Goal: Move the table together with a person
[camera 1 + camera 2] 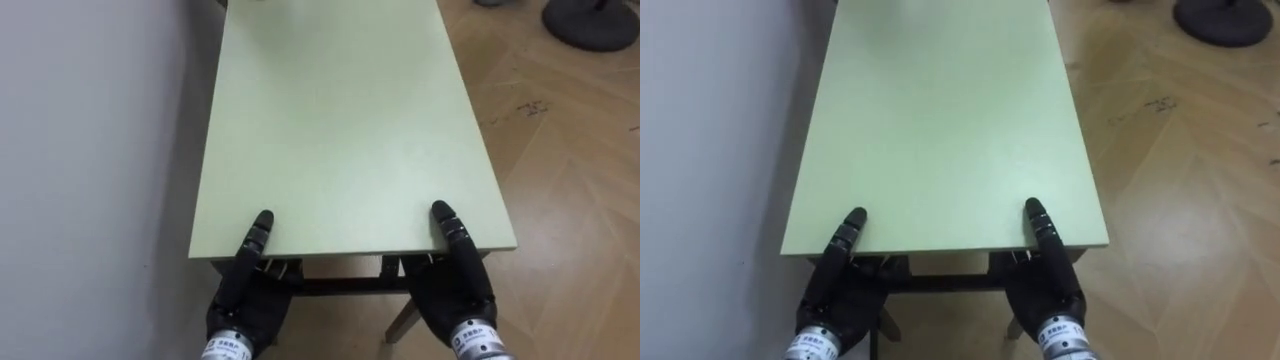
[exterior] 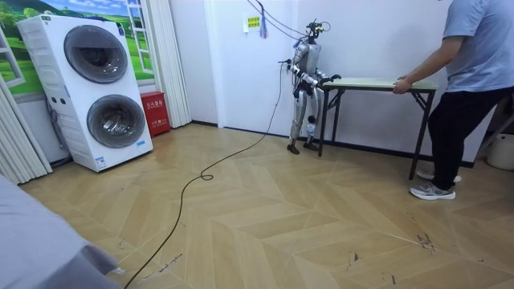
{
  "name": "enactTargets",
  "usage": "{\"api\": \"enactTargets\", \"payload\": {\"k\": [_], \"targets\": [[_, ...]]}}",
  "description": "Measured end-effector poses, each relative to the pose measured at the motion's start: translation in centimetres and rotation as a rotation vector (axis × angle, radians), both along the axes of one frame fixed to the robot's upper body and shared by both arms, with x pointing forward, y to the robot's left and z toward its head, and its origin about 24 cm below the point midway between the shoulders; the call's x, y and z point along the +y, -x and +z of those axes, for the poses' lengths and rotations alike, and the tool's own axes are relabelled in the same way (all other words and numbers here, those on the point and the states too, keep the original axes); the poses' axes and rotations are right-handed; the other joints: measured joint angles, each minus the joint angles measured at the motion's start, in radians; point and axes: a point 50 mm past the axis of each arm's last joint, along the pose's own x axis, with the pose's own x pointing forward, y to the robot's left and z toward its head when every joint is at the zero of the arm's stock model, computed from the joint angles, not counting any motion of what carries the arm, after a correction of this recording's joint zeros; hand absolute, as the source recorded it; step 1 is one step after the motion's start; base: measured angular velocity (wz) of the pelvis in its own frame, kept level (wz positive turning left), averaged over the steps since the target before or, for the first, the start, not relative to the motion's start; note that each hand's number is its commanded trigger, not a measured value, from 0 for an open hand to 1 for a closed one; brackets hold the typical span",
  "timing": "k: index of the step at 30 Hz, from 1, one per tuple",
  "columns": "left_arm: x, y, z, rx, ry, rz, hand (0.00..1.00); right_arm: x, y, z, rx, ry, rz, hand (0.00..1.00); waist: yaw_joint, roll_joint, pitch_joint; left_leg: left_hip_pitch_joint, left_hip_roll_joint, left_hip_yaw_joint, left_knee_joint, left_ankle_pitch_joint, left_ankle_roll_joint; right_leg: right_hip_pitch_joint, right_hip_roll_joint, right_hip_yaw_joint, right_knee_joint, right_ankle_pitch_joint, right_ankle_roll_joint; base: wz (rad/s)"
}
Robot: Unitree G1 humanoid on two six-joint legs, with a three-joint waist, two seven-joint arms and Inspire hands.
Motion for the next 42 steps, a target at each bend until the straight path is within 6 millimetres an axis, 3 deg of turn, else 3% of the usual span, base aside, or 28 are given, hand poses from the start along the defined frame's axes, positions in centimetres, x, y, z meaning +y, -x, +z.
{"api": "enactTargets", "payload": {"k": [4, 8, 10, 19, 24, 29, 30, 31, 32, 33, 34, 35, 36, 42], "targets": [[-0.1, 0.1, -0.2, 0.01, 0.001, 0.002, 1.0, 0.0, 0.1, -0.1, 0.012, 0.002, -0.003, 1.0, -0.002, 0.001, 0.0001, 0.001, -0.01, -0.017, 0.006, -0.004, 0.006, -0.02, -0.011, 0.024, 0.066, -0.01, 0.006, 0.12], [-0.7, 0.6, -1.2, 0.054, 0.006, -0.002, 1.0, -0.3, 0.5, -0.6, 0.035, 0.041, -0.001, 1.0, -0.024, 0.001, 0.0002, 0.015, -0.046, -0.031, 0.014, -0.003, 0.024, -0.051, -0.049, 0.056, 0.175, -0.046, 0.01, 0.19], [-0.8, 0.7, -1.8, 0.073, 0.007, 0.001, 1.0, -0.4, 0.7, -0.9, 0.046, 0.053, 0.001, 1.0, -0.036, 0.002, -0.0004, 0.022, -0.057, -0.043, 0.012, -0.006, 0.028, -0.046, -0.051, 0.08, 0.172, -0.052, 0.009, 0.15], [-0.2, 1.0, -2.9, 0.111, -0.016, -0.044, 1.0, -0.9, 0.6, -2.1, 0.07, 0.061, 0.023, 1.0, -0.03, -0.014, 0.0001, 0.023, -0.052, -0.021, 0.001, -0.004, 0.027, -0.004, -0.038, 0.085, 0.077, -0.051, 0.013, -0.05], [0.1, 1.2, -3.2, 0.103, -0.048, -0.054, 1.0, -0.2, 0.8, -2.7, 0.081, 0.041, 0.019, 1.0, -0.03, -0.036, -0.0003, 0.035, -0.05, -0.014, -0.002, -0.005, 0.026, 0.012, -0.033, 0.098, 0.064, -0.051, 0.014, 0.0], [0.2, 1.2, -3.3, 0.103, -0.053, -0.053, 1.0, -0.1, 1.0, -2.8, 0.086, 0.038, 0.016, 1.0, -0.03, -0.037, -0.0012, 0.037, -0.051, -0.022, -0.001, -0.009, 0.022, 0.02, -0.031, 0.095, 0.051, -0.049, 0.017, 0.0], [0.2, 1.3, -3.3, 0.102, -0.055, -0.054, 1.0, 0.0, 1.1, -2.9, 0.088, 0.035, 0.012, 0.84, -0.03, -0.036, -0.0015, 0.037, -0.051, -0.023, 0.0, -0.009, 0.022, 0.02, -0.03, 0.095, 0.051, -0.049, 0.017, 0.0], [0.2, 1.3, -3.4, 0.101, -0.058, -0.055, 0.85, 0.0, 1.1, -2.9, 0.088, 0.034, 0.012, 0.63, -0.03, -0.036, -0.0018, 0.037, -0.051, -0.024, 0.0, -0.009, 0.022, 0.02, -0.03, 0.096, 0.051, -0.049, 0.017, 0.0], [0.3, 1.3, -3.4, 0.1, -0.061, -0.058, 0.66, 0.0, 1.2, -2.9, 0.091, 0.033, 0.011, 0.2, -0.03, -0.034, -0.0029, 0.037, -0.051, -0.023, 0.001, -0.008, 0.022, 0.02, -0.03, 0.096, 0.051, -0.049, 0.017, 0.0], [0.3, 1.4, -3.5, 0.102, -0.064, -0.061, 0.63, 0.0, 1.3, -3.0, 0.094, 0.033, 0.011, 0.14, -0.03, -0.031, -0.0048, 0.037, -0.051, -0.023, 0.001, -0.008, 0.022, 0.02, -0.03, 0.097, 0.051, -0.049, 0.017, 0.0], [0.3, 1.4, -3.6, 0.102, -0.063, -0.062, 0.38, 0.0, 1.3, -3.0, 0.096, 0.033, 0.011, 0.0, -0.03, -0.029, -0.006, 0.037, -0.051, -0.022, 0.001, -0.008, 0.022, 0.02, -0.03, 0.099, 0.05, -0.049, 0.017, 0.0], [0.3, 1.5, -3.7, 0.104, -0.062, -0.064, 0.13, -0.1, 1.3, -3.1, 0.099, 0.034, 0.014, 0.0, -0.03, -0.025, -0.009, 0.037, -0.051, -0.02, 0.001, -0.008, 0.022, 0.02, -0.03, 0.101, 0.05, -0.049, 0.017, -0.03], [0.3, 1.6, -3.8, 0.103, -0.074, -0.074, 0.0, -0.1, 1.4, -3.1, 0.102, 0.041, 0.02, 0.0, -0.03, -0.023, -0.011, 0.038, -0.051, -0.019, 0.001, -0.008, 0.022, 0.021, -0.03, 0.101, 0.049, -0.049, 0.017, -0.03], [0.0, 1.2, -3.6, -0.005, -0.358, -0.278, 0.0, -0.6, 1.8, -2.9, 0.06, 0.124, 0.085, 0.0, -0.042, -0.016, -0.02, 0.06, -0.049, -0.02, -0.017, -0.006, 0.015, 0.031, -0.03, 0.101, 0.049, -0.049, 0.017, -0.1]]}}
